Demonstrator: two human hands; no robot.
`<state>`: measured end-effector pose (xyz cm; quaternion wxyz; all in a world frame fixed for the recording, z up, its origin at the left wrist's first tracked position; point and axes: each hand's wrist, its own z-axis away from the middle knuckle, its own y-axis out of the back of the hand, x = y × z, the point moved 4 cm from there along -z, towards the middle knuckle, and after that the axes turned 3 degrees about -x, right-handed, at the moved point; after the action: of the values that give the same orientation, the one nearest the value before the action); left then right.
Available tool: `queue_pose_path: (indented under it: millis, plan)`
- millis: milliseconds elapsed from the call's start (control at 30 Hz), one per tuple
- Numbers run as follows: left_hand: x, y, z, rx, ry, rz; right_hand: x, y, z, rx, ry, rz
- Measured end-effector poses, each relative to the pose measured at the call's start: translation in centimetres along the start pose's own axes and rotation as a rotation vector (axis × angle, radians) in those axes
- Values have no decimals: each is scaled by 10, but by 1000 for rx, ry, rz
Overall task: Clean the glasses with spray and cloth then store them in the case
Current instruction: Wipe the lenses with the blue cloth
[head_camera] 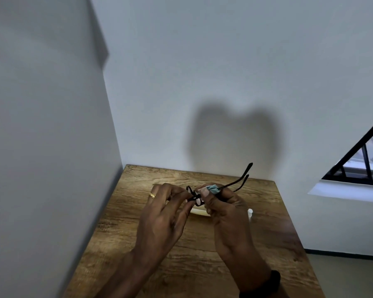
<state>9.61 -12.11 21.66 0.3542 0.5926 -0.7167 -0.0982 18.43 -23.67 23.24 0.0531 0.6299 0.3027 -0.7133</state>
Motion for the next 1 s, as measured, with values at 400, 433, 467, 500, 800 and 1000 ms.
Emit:
queue_pose_path:
  millis: [400,433,467,500,800,1000]
  plan:
    - [-14,8,-2,-11,4,97,-31,30,-18,-91,45,-157]
    - [-15,9,-2,-8,11,106,-33,31,-19,-103,31,-179]
    - [-17,10,-3,-5,21,116,-35,33,-21,-108,20,-200]
    - [-18,11,-2,-2,35,133,-38,35,-22,-104,17,-218]
    - [-45,11,7,96,543,525,-45,50,-23,152,222,260]
    - [-45,8,3,125,663,549,-16,20,-11,5,365,783]
